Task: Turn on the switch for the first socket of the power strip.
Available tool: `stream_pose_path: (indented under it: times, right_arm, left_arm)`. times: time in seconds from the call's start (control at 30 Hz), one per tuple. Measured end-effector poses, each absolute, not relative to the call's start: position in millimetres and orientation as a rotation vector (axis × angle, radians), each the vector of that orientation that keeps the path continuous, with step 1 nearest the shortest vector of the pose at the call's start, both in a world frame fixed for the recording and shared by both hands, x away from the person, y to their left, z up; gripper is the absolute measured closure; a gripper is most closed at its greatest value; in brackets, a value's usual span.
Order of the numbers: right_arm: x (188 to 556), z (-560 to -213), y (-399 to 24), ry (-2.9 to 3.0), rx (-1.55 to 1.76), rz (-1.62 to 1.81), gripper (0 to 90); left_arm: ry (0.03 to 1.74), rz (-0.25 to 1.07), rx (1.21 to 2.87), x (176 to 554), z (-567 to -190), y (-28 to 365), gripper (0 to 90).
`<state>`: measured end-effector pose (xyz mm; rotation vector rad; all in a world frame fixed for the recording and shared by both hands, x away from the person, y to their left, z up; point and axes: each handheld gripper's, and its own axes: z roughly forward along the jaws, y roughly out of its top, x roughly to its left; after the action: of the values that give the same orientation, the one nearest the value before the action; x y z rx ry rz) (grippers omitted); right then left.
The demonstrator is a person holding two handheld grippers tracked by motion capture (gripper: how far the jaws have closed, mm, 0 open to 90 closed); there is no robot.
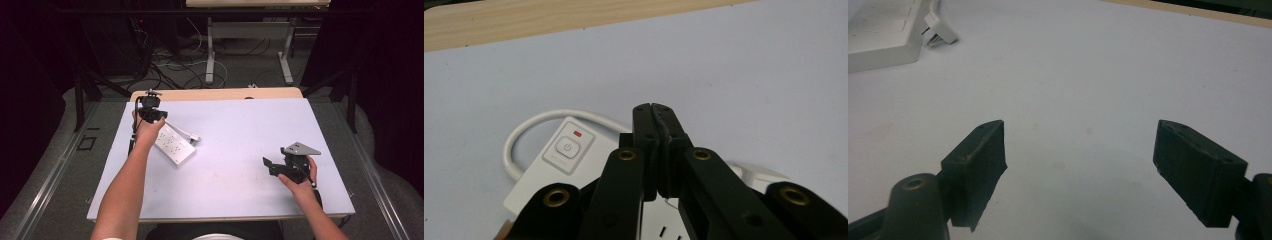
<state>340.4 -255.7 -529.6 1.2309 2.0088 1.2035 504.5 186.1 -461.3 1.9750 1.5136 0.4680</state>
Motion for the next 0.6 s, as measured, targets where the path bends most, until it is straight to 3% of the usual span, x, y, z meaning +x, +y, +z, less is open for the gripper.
stream_pose_path:
  times: [0.6]
  right_arm:
    - [341.5, -531.0, -260.4, 1.996, 1.259, 1.223, 19.8]
  left_arm:
    - [1.583, 0.411, 2.096, 515.6, -485.3, 190.5, 89.7]
